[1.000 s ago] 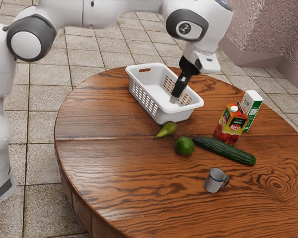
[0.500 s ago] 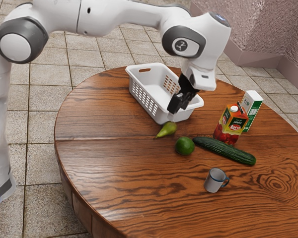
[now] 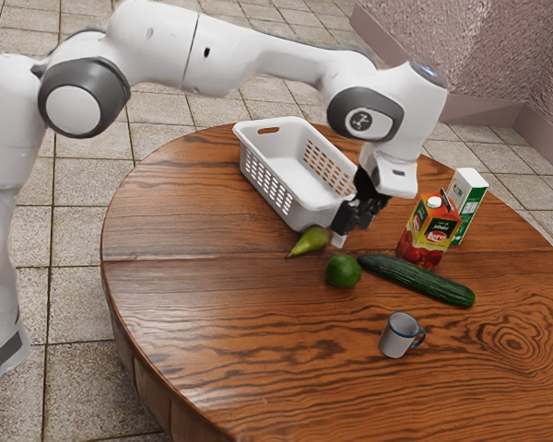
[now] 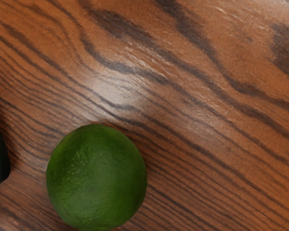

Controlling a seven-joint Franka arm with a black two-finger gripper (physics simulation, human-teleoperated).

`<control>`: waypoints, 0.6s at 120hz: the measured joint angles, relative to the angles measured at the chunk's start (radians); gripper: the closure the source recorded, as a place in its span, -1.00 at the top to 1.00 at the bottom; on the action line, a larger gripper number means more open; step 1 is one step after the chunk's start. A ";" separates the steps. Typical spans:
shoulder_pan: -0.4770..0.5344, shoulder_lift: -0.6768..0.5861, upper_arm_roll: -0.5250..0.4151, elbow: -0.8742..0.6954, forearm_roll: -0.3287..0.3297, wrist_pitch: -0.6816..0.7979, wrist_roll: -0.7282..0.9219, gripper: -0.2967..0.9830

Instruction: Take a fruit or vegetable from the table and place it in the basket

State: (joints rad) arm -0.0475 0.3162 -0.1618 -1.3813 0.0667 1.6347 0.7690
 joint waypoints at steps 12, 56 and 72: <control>0.000 0.036 0.005 0.032 0.002 0.004 0.012 0.54; 0.000 0.136 0.005 0.069 0.019 0.015 0.043 0.53; 0.000 0.145 0.005 0.062 0.024 0.026 0.050 0.53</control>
State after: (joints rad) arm -0.0475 0.4612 -0.1564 -1.3190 0.0907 1.6608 0.8191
